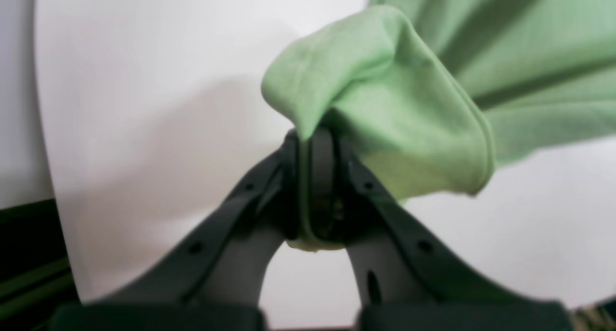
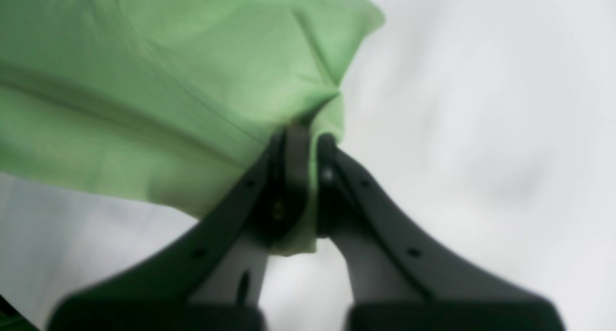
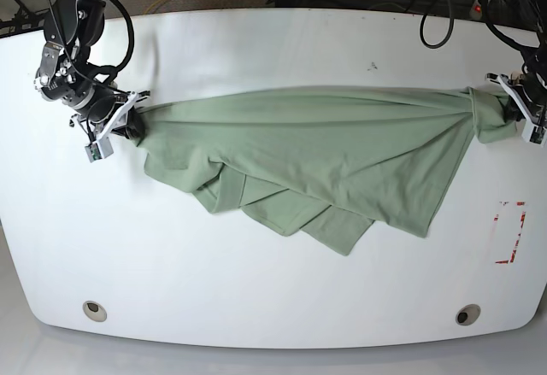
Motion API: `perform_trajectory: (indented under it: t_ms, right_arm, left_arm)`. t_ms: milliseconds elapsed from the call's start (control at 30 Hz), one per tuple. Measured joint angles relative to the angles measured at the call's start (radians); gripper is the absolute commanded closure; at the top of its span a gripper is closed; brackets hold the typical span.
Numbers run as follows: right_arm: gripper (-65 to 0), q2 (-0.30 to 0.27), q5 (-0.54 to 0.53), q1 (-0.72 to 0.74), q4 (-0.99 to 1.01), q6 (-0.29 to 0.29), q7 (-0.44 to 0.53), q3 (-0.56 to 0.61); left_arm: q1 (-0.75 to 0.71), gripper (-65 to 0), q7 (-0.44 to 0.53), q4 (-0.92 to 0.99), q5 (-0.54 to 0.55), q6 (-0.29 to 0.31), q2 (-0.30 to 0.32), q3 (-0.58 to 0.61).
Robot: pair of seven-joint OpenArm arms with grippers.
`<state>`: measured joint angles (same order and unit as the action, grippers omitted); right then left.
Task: Fold the T-shirt properly
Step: 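Release the shirt with the left gripper and regrasp it at another edge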
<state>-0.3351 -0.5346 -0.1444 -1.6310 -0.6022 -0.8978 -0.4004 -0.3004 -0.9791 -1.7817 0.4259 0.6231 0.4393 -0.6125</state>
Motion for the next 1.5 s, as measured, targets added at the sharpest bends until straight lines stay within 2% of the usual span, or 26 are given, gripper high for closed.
perform_trajectory:
  t_ms: [67, 167, 267, 400, 500, 733, 800, 900, 1000, 1200, 1333, 1500]
  right_arm:
    - [0.0, 0.000, 0.000, -0.015, 0.000, 0.000, 0.000, 0.000]
    - [0.0, 0.017, 0.011, -0.024, 0.000, -0.013, -0.002, -0.002]
    - [0.0, 0.026, 0.010, -0.024, 0.000, -0.043, -0.001, -0.002]
    - [0.0, 0.027, 0.011, -0.024, 0.000, -0.046, 0.001, -0.002]
    - [0.0, 0.026, 0.011, -0.024, 0.000, -0.045, 0.000, -0.002]
    - [0.0, 0.028, 0.008, -0.023, 0.000, -0.045, -0.001, -0.002]
    - [0.0, 0.035, 0.010, -0.019, 0.000, -0.045, 0.000, -0.005]
    - [0.0, 0.052, 0.008, -0.017, 0.000, -0.045, 0.003, -0.002]
    - [0.0, 0.055, 0.007, -0.018, 0.000, -0.045, 0.003, -0.002]
    - [0.0, 0.078, 0.012, -0.014, 0.000, -0.041, 0.003, -0.004]
    - [0.0, 0.098, 0.011, -0.014, 0.000, -0.042, 0.003, 0.003]
    - [0.0, 0.094, 0.012, -0.014, 0.000, -0.042, 0.003, 0.002]
  left_arm:
    - [-0.014, -14.7, -0.001, 0.001, -0.002, 0.022, -0.002, 0.000]
    - [-0.031, -27.8, 0.000, 0.001, -0.029, 0.025, -0.002, 0.002]
    - [-0.037, -36.2, 0.000, 0.001, -0.060, 0.025, -0.018, 0.003]
    - [-0.039, -36.7, 0.000, 0.001, -0.055, 0.029, -0.032, 0.003]
    - [-0.037, -36.7, -0.005, -0.017, -0.048, 0.068, -0.032, 0.002]
    - [0.058, -36.9, -0.028, -0.097, 0.141, 0.074, -0.027, -0.046]
    - [0.114, -37.1, -0.055, -0.096, 0.173, 0.076, -0.026, -0.039]
    - [0.215, -37.2, -0.130, -0.085, 0.143, 0.077, -0.032, -0.041]
    - [0.286, -37.2, -0.219, -0.049, 0.180, 0.076, -0.031, -0.044]
    - [0.324, -37.2, -0.318, -0.027, 0.243, 0.076, -0.028, -0.052]
    - [0.329, -37.2, -0.327, -0.026, 0.259, 0.076, -0.029, -0.052]
    - [0.373, -37.2, -0.250, 0.047, 0.164, 0.074, -0.047, 0.024]
